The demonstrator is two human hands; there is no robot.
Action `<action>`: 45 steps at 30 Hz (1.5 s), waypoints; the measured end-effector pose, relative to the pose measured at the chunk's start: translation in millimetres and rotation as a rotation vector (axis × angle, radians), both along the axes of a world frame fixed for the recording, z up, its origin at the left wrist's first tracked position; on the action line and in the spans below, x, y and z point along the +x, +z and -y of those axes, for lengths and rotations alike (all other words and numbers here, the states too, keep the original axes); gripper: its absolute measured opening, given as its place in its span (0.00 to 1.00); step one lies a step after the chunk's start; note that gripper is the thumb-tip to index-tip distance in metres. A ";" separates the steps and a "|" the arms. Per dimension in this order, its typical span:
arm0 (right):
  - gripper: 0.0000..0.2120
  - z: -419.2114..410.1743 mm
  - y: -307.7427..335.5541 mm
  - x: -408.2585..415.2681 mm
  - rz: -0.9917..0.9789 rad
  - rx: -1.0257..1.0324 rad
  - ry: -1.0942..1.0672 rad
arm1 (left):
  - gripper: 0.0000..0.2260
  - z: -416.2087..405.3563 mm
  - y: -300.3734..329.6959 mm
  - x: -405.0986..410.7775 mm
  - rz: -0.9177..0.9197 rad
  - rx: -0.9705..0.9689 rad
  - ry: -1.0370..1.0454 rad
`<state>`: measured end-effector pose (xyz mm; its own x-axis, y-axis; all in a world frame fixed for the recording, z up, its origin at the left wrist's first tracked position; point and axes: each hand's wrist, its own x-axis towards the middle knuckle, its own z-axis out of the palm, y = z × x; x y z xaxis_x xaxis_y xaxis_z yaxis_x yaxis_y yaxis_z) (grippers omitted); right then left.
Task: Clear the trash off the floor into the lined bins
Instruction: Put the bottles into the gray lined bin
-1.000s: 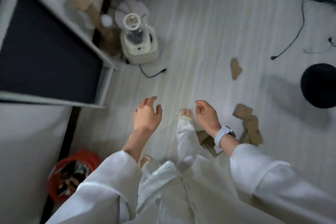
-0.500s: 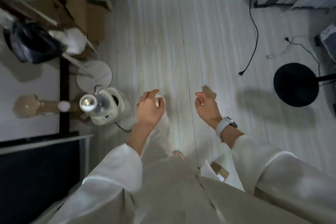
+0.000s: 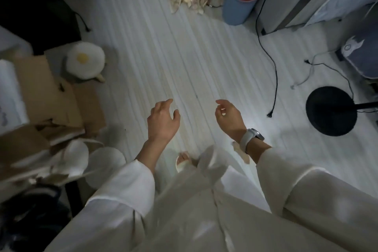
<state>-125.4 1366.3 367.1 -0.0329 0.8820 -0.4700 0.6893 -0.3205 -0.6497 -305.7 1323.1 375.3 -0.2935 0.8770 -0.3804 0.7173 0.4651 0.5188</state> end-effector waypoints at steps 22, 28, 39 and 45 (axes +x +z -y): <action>0.16 -545.8 3.2 -3.2 -0.006 -0.041 -0.269 | 0.18 -590.6 6.2 -2.2 0.140 0.041 -0.164; 0.15 -700.5 -7.1 -24.4 0.033 0.020 -0.273 | 0.18 -745.3 -9.6 -26.1 0.164 0.042 -0.148; 0.17 -990.2 -25.7 -104.6 -0.098 0.011 -0.270 | 0.20 -1023.8 -28.6 -101.5 0.262 0.109 0.067; 0.28 -1122.5 -25.6 -129.3 -0.196 0.095 -0.229 | 0.28 -1131.5 -40.0 -99.9 0.334 0.144 0.106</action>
